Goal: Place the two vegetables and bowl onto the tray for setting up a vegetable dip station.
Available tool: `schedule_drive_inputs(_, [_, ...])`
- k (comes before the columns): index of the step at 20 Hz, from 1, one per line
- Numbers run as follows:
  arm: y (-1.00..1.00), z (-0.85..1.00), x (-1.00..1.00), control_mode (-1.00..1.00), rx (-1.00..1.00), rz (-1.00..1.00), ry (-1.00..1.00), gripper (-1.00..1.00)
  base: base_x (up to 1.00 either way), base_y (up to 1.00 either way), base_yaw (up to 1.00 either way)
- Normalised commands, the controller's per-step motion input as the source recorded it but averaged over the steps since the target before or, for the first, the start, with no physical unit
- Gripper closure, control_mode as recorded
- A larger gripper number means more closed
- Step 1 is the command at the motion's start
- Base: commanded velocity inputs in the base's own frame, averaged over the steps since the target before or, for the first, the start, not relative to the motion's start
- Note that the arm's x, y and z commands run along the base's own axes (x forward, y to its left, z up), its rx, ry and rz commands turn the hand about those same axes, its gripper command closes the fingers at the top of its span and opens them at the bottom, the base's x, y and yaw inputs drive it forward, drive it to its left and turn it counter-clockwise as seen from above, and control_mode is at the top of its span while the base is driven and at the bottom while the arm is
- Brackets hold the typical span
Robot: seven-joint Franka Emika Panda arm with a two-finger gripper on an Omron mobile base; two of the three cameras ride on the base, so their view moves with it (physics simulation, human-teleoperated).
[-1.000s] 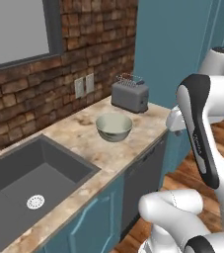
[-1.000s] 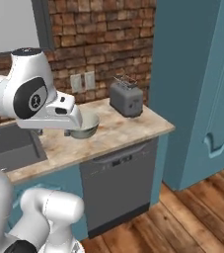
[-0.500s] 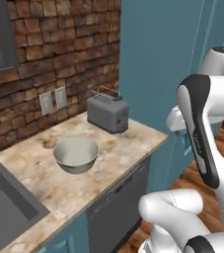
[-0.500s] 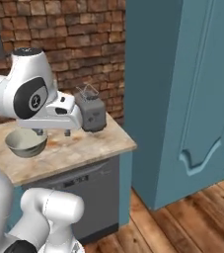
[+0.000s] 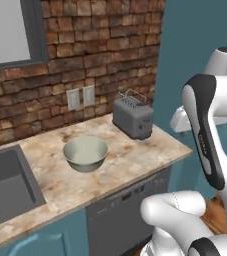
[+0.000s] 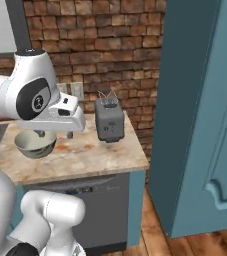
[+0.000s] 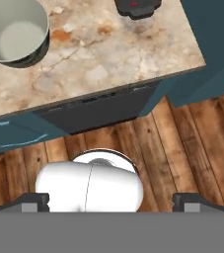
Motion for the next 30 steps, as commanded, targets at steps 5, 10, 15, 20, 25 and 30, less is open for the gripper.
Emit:
schedule_drive_inputs(5, [0.00,0.00,0.00,1.00,0.00,0.00,0.00,-1.00,0.12,-0.16,0.45])
schedule_drive_inputs(10, [0.00,0.00,0.00,1.00,0.00,0.00,0.00,-1.00,0.18,-0.05,0.43])
schedule_drive_inputs(15, [0.00,0.00,0.00,1.00,0.00,0.00,0.00,-1.00,0.27,-0.15,0.41])
schedule_drive_inputs(20, [0.00,0.00,0.00,1.00,0.00,0.00,0.00,-1.00,0.26,-0.01,0.25])
schedule_drive_inputs(25, [0.00,0.00,0.00,1.00,0.00,0.00,0.00,-1.00,0.38,0.06,0.02])
schedule_drive_inputs(30, [0.00,0.00,0.00,1.00,0.00,0.00,0.00,-1.00,0.43,0.18,0.00])
